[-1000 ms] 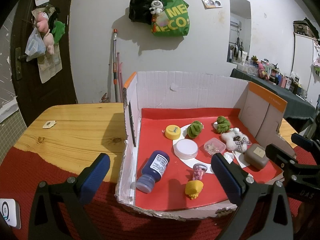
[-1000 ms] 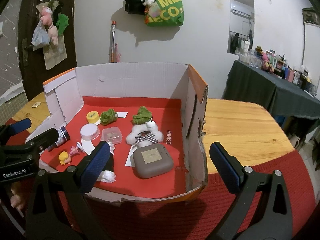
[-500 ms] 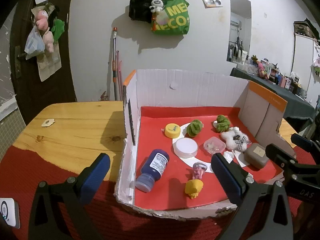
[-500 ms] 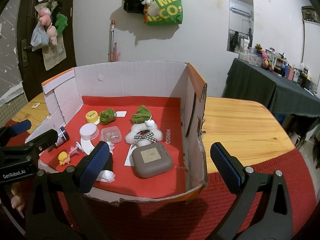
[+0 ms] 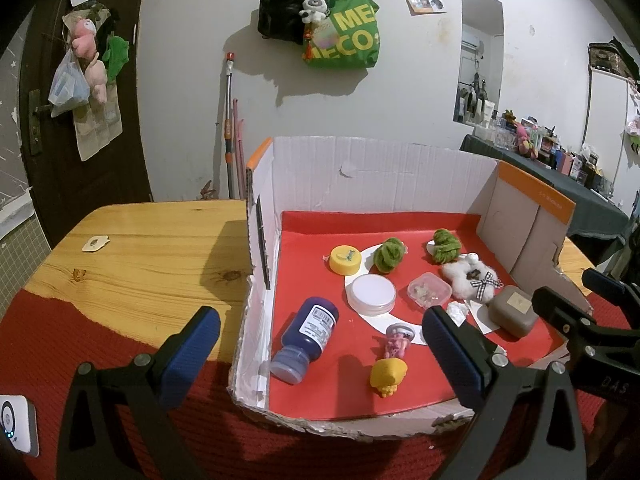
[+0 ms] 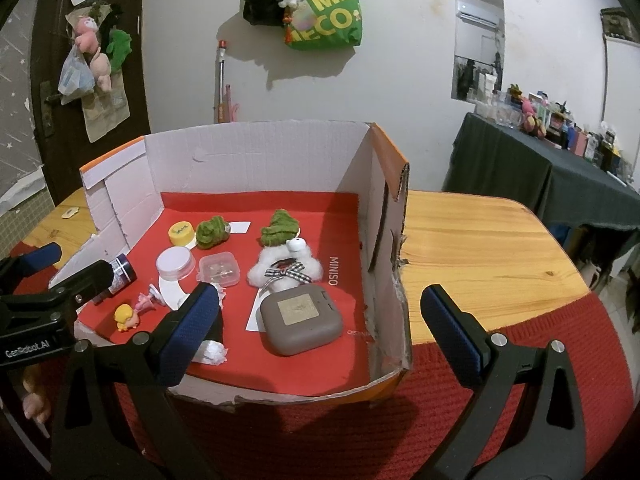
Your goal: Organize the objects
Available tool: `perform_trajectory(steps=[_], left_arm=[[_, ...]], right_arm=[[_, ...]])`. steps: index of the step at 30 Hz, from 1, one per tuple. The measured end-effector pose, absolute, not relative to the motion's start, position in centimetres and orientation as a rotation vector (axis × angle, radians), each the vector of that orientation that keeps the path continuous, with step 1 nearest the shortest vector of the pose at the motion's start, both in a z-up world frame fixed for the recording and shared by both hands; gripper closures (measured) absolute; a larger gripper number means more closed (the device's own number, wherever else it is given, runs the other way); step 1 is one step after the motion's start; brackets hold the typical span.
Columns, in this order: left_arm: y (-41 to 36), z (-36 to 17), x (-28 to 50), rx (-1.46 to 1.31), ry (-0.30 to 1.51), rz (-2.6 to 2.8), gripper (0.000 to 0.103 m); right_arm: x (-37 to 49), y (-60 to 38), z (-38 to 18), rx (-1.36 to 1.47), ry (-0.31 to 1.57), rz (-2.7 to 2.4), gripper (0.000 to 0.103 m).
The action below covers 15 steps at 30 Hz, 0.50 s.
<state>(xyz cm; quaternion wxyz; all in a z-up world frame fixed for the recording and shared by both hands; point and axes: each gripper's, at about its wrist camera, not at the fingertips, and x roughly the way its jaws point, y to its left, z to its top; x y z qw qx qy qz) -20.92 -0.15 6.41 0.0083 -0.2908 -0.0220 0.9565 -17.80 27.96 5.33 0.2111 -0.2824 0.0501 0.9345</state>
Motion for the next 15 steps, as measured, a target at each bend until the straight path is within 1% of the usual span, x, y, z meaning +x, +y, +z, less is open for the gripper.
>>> perform_trajectory(steps=[7,12,15], left_arm=[[-0.4,6.3,-21.1,-0.924,-0.096,2.977,0.000],[-1.1,6.4,-20.9,-0.921,-0.146,2.988,0.000],[-1.3,6.8,-20.2,-0.906,-0.140,3.000,0.000]], right_arm=[[-17.5,27.8,5.4,-0.771,0.139,2.595,0.000],[-16.9,28.0,5.5,-0.763,0.170,2.578,0.000],[-16.1,27.7,5.9,-0.745,0.193,2.578,0.000]])
